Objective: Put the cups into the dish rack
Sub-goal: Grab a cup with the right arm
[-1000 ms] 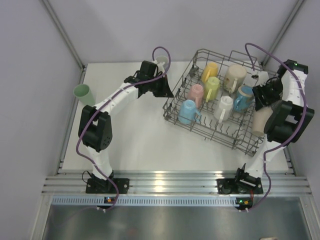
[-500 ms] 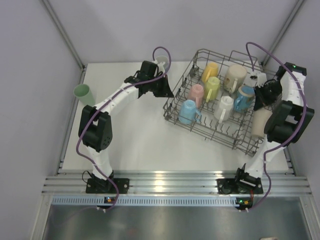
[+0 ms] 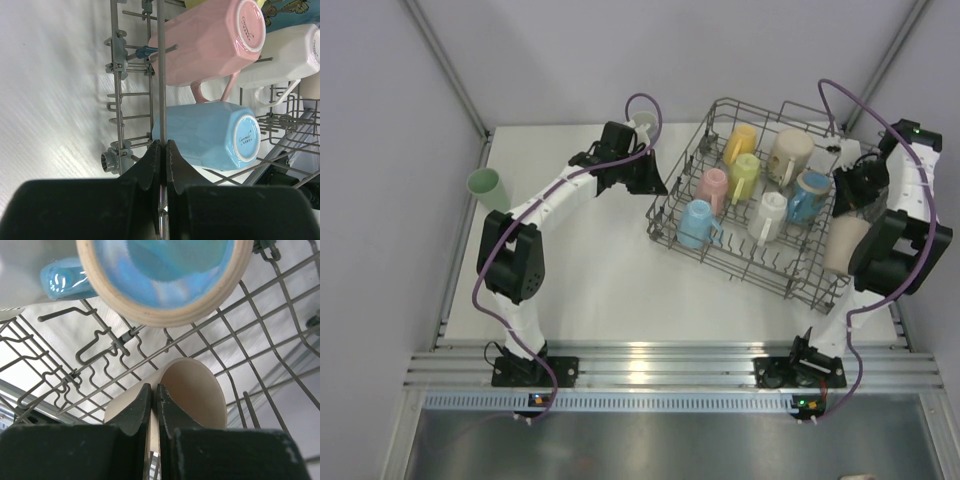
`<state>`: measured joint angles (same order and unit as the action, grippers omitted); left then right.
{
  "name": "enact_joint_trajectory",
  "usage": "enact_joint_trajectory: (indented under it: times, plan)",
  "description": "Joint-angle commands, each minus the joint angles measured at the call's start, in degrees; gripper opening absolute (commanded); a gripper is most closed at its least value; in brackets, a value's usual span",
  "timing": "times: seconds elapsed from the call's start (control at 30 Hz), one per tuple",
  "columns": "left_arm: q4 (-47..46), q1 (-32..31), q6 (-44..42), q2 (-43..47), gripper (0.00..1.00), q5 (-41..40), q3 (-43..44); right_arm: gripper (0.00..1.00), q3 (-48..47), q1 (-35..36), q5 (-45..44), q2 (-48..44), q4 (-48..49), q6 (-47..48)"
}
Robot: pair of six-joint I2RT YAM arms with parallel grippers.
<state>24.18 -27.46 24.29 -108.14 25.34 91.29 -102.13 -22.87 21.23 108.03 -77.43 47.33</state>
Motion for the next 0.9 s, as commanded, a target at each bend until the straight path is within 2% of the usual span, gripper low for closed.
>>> enact_joint_trajectory:
  times: [0.0, 0.4, 0.6, 0.77, 0.83, 0.87]
  plan:
    - [-4.5, -0.84, -1.01, 3.37, 0.0, 0.49, 2.93, 0.0, -2.73, -1.21, -3.12, -6.07, -8.44, 0.57]
    - [-4.41, -0.84, -1.35, 5.57, 0.0, 1.29, 2.76, 0.0, -6.77, -1.82, -2.07, -8.8, -8.27, -0.92]
    - [-4.32, -0.84, -0.92, 6.27, 0.0, 2.08, 2.76, 0.0, -3.52, -1.21, -4.26, -10.64, -7.39, -1.01]
    - [-4.41, -0.84, -1.0, 7.24, 0.0, 1.38, 1.44, 0.19, 0.78, -1.12, -7.0, -12.49, -7.12, -0.84]
    - [-4.41, -0.84, -0.92, 7.41, 0.0, 1.38, 1.26, 0.33, 2.27, -1.12, -6.21, -12.49, -7.82, -0.66]
    - [-4.41, -0.92, -0.92, 7.5, 0.0, 1.38, 1.18, 0.34, 3.59, -1.03, -6.12, -12.49, -8.0, -0.66]
